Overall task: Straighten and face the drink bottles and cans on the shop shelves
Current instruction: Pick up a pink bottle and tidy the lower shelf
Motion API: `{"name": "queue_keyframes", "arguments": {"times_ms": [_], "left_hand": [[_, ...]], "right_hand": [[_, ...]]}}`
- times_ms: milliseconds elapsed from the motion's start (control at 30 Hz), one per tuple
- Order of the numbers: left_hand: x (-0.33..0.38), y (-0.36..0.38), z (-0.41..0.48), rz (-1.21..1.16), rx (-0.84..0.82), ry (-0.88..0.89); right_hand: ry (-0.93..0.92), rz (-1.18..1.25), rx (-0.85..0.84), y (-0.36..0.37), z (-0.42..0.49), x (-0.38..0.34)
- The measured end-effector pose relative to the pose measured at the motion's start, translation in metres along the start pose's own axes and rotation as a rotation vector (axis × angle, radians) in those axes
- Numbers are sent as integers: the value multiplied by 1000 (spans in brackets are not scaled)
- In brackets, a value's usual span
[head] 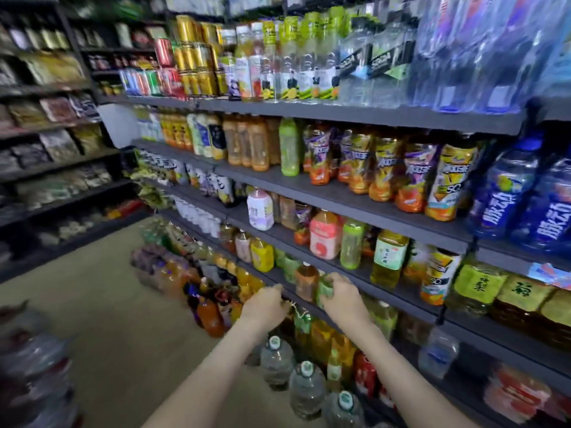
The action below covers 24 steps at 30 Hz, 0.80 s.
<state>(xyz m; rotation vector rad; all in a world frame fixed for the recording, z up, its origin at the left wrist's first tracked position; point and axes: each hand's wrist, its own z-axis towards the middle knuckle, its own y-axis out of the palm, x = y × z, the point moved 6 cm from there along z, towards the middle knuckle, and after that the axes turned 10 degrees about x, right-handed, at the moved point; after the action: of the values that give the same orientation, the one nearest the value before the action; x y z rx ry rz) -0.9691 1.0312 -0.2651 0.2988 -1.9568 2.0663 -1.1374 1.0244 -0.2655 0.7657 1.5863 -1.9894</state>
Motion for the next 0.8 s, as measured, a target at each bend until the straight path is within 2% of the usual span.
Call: {"name": "queue_keyframes", "arguments": {"times_ms": [300,533,667,800], "left_hand": [[-136,-25,112,-39,40,-59],[-234,-28,239,-2,29,-53],[-282,-36,300,-14,28,-50],[-316,-32,358,-9,-1,5]], "right_hand": [[14,105,46,124,107,-77],[194,237,90,240,233,-100],[340,393,184,293,288,-113],[468,416,410,326,329,-127]]}}
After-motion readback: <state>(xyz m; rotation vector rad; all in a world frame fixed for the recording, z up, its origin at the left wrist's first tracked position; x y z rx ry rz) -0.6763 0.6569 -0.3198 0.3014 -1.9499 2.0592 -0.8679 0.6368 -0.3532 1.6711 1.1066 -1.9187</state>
